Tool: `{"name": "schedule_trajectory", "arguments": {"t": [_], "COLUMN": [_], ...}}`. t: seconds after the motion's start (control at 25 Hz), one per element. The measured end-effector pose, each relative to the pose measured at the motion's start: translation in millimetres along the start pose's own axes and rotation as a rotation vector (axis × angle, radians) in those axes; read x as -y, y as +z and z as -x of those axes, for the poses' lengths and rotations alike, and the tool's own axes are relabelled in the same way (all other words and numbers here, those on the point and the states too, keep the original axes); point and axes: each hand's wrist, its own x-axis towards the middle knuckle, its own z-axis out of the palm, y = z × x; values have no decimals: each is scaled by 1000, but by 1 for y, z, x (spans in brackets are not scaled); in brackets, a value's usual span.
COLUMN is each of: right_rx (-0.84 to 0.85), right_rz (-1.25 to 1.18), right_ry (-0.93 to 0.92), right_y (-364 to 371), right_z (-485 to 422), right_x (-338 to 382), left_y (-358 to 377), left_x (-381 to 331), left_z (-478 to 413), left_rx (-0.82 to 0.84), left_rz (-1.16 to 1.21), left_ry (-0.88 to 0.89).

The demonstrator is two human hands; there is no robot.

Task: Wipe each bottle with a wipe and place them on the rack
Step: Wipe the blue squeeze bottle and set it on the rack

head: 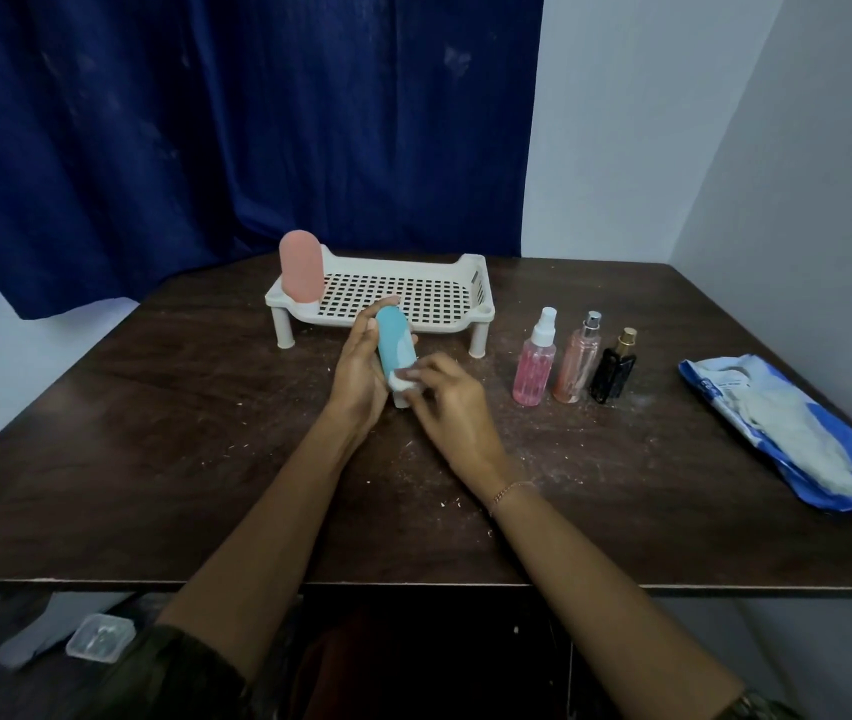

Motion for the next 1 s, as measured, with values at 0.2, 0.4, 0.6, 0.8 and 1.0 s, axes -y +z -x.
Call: {"name": "schedule_trajectory", "arguments": {"t": [0.2, 0.4, 0.6, 0.8, 1.0], "right_rx": [-15, -133, -151, 33, -29], "right_rz": [18, 28, 40, 152, 154], "right_ry": [-9, 109, 137, -166, -127], "right_y": [5, 1, 0, 8, 7], "right_z": [-4, -6, -6, -1, -4], "right_x": [0, -4, -8, 6, 3], "left_y": [1, 5, 4, 3, 2], "left_x": [1, 4, 3, 2, 3], "left_z": [0, 1, -1, -2, -2], "left_rx": [3, -7, -60, -153, -135], "left_rz": [-29, -67, -64, -110, -116], "left_ry": [2, 25, -13, -39, -30]}}
